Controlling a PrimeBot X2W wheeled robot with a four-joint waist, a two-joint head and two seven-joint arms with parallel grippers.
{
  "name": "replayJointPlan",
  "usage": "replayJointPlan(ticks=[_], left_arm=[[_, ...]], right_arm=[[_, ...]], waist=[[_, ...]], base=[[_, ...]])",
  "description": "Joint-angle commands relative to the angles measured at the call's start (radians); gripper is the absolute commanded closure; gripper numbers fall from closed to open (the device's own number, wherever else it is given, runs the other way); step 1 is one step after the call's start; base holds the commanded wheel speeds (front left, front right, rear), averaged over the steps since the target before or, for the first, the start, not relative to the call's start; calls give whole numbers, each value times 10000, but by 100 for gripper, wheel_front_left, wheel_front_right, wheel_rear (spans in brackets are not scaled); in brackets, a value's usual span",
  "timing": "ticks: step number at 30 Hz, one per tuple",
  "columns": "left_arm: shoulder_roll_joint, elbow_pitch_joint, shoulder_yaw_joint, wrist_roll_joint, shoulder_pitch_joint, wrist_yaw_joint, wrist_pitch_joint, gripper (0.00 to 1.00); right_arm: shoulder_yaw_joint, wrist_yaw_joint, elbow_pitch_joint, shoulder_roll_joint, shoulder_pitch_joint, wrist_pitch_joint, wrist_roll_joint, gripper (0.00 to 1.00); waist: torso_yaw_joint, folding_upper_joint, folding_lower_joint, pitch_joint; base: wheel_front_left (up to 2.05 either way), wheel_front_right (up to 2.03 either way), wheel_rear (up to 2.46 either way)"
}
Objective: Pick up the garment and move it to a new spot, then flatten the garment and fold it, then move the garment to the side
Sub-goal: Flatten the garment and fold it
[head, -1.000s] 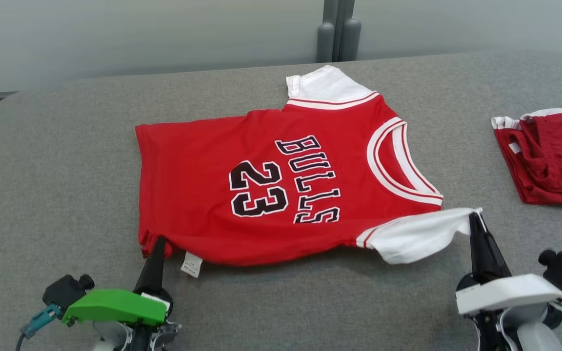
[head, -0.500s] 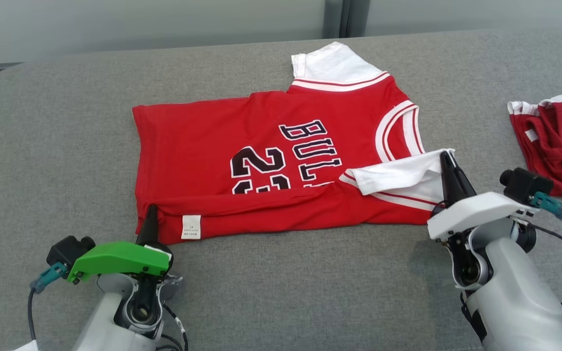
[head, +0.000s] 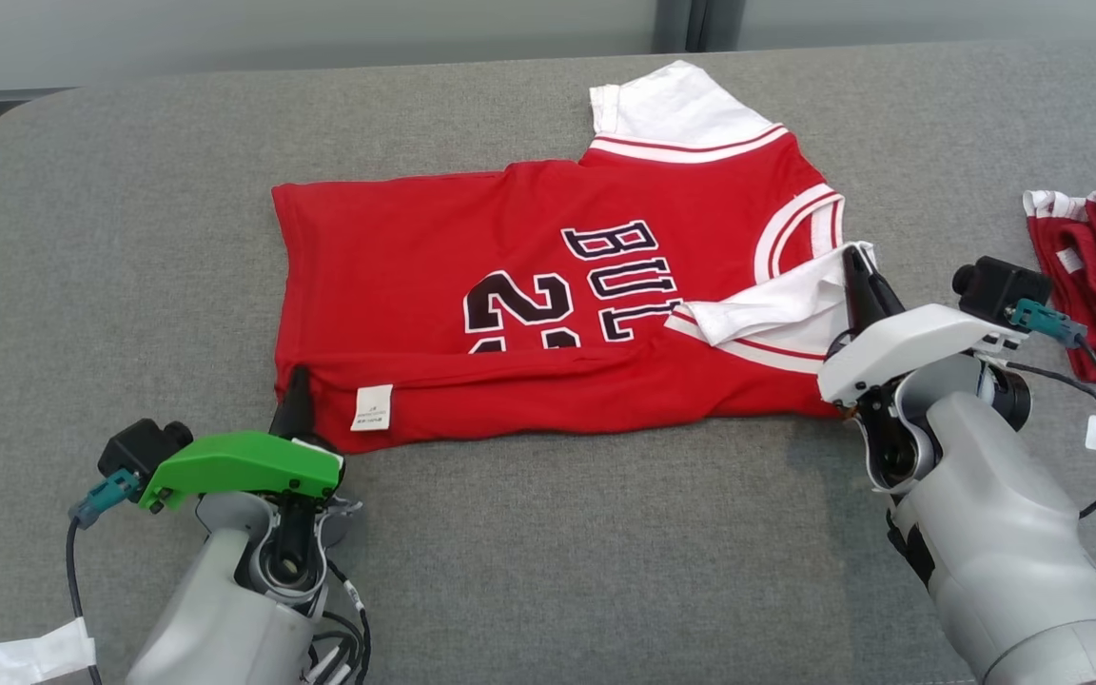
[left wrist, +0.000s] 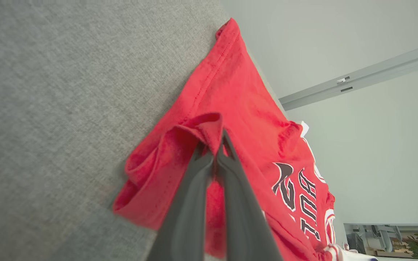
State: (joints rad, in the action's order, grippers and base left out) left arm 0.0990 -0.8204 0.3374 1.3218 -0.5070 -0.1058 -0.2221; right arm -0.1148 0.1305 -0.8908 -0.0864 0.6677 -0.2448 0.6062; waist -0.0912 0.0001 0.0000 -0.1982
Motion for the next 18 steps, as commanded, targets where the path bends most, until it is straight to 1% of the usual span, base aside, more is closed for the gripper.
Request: replayJointPlan(ticks=[1,4,8,13,18], left_arm=[[-38,-97,18,-74,-252,-89,-86,0],[-84,-72,56,-161,-404,-159,-182,0],[-107,158,56,-189,-348,-209,-245,0],[24,504,59,-321,36,-247,-333,0],[389,1245,-154,-546,666,-255,-407,0]], right_arm=[[-125,4,-304,-39,312,-69,137,0],[-390,4,-756,-35,745,-129,386,0],[-725,4,-833,-17,1057,-163,704,0],[-1050,4,-518,-103,1180,-212,1022,0],[-936,4,476,-410,949,-209,964,0]], waist=[[-37,-1,0,-32],[-86,-1,0,-84],[-128,-1,0,-106],[-138,-1,0,-71],[-97,-1,0,5]], base=[[0,0,0],[0,0,0],[0,0,0],[0,0,0],[0,0,0]])
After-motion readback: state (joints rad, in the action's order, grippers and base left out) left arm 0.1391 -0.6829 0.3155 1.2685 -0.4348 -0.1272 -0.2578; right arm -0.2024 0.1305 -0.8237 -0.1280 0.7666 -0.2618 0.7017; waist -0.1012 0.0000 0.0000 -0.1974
